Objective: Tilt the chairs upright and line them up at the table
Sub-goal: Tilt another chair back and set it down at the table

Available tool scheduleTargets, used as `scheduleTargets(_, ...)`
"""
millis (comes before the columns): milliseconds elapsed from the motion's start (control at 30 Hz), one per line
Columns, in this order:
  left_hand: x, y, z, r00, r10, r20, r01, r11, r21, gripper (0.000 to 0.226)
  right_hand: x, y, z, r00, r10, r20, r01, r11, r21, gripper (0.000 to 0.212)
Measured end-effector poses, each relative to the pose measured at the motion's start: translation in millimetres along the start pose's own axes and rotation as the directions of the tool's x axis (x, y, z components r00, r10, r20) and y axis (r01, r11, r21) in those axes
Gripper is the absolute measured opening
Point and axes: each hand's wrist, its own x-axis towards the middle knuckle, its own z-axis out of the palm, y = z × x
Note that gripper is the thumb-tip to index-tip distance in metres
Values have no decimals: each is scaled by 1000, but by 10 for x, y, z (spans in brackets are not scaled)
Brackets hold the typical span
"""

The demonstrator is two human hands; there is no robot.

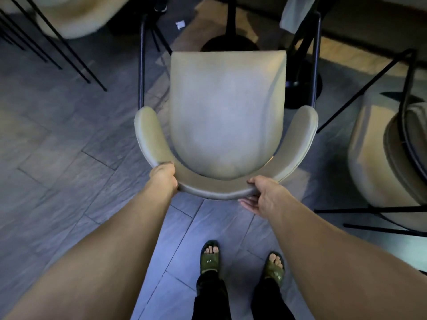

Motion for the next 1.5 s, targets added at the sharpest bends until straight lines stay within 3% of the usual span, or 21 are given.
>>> scheduleTargets(167,79,168,181,999,54,8,-55,995,82,35,-86,-179,-29,999,-25,-29,25,1000,-10,29)
scheduleTargets(333,238,384,379,980,183,83,-197,954,224,40,-99,-373,21,998,-55,-27,56,998,38,27)
scheduleTargets(467,131,528,446,950,308,47,-310,919,243,36,-94,-433,36,999,-33,-4,33,996,81,25)
scheduleTargets(567,113,614,512,950,286,130,-313,896,315,42,-68,-429,54,1000,-11,18,9,994,113,21)
scheduleTargets(700,90,721,673,935,348,69,-351,876,330,40,-48,-497,48,1000,3,2,-3,987,163,22)
scheduleTargets(833,-72,797,984,943,316,101,-331,869,369,38,-51,-632,-64,999,-19,-38,26,975,221,23)
scheduleTargets(1067,-210,956,1560,909,357,214,-416,765,491,39,-59,-984,-358,995,-34,-89,60,950,307,22)
scheduleTargets(1200,-320,946,1811,918,323,231,-395,800,452,38,20,-1109,-539,995,4,-95,24,955,294,21)
scheduleTargets(1300,-359,960,1961,919,312,241,-388,825,412,43,36,-1217,-640,995,11,-98,16,964,265,28)
scheduleTargets(1433,-428,974,2071,923,280,262,-364,856,367,50,38,-1341,-856,986,31,-163,1,982,189,59)
scheduleTargets(1500,-452,956,2035,926,271,263,-349,882,318,57,20,-1372,-966,981,10,-194,30,978,204,62)
